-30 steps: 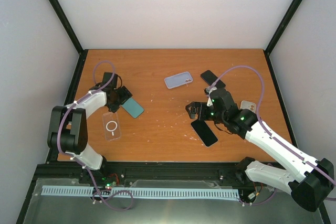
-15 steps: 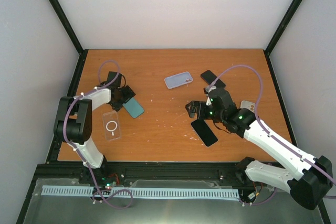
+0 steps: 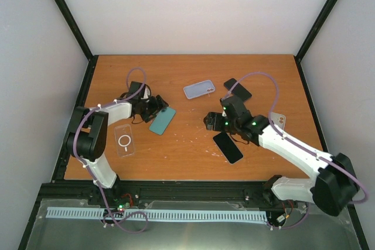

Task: Put the phone into the phone case

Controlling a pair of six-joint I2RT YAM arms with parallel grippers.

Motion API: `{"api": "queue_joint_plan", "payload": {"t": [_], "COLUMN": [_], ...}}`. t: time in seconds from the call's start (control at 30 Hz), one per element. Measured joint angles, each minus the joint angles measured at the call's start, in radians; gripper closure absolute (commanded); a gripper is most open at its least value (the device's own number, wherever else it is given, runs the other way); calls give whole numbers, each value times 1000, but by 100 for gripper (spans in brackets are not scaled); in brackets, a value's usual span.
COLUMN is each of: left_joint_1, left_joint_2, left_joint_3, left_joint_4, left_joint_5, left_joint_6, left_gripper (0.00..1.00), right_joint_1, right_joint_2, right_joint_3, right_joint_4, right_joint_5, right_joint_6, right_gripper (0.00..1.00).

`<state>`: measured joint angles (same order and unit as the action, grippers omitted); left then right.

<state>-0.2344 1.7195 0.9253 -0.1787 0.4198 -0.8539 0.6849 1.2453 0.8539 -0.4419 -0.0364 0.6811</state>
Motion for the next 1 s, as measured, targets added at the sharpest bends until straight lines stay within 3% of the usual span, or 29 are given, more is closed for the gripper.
{"api": "queue_joint_plan", "payload": {"t": [0.2, 0.37, 0.47, 0.7, 0.83, 1.0], "left_joint_1": [54, 254, 348, 383, 390, 391], "left_joint_2": [-156, -336, -402, -497, -507, -511], "left_joint_3": [-56, -119, -143, -210, -251, -276], "left_joint_4": [-54, -116, -184, -307, -336, -352], "left_joint_5": [15, -64, -163, -372, -404, -417], "left_joint_6": [2, 3, -3, -72, -85, -87], "left_gripper": [6, 1, 1, 1, 0, 0], "right_joint_1": [66, 124, 158, 232, 246, 247], "right_joint_2": [212, 401, 510, 787, 929, 1052], "right_joint_3": [121, 254, 320, 657, 855, 976], "right_joint_4": [-11, 0, 23, -74, -155, -238], "right_joint_5": [49, 70, 69, 148, 179, 204], "right_joint_6": [111, 207, 248, 350, 408, 455], "right_gripper": [20, 21, 16, 10, 8, 4]}}
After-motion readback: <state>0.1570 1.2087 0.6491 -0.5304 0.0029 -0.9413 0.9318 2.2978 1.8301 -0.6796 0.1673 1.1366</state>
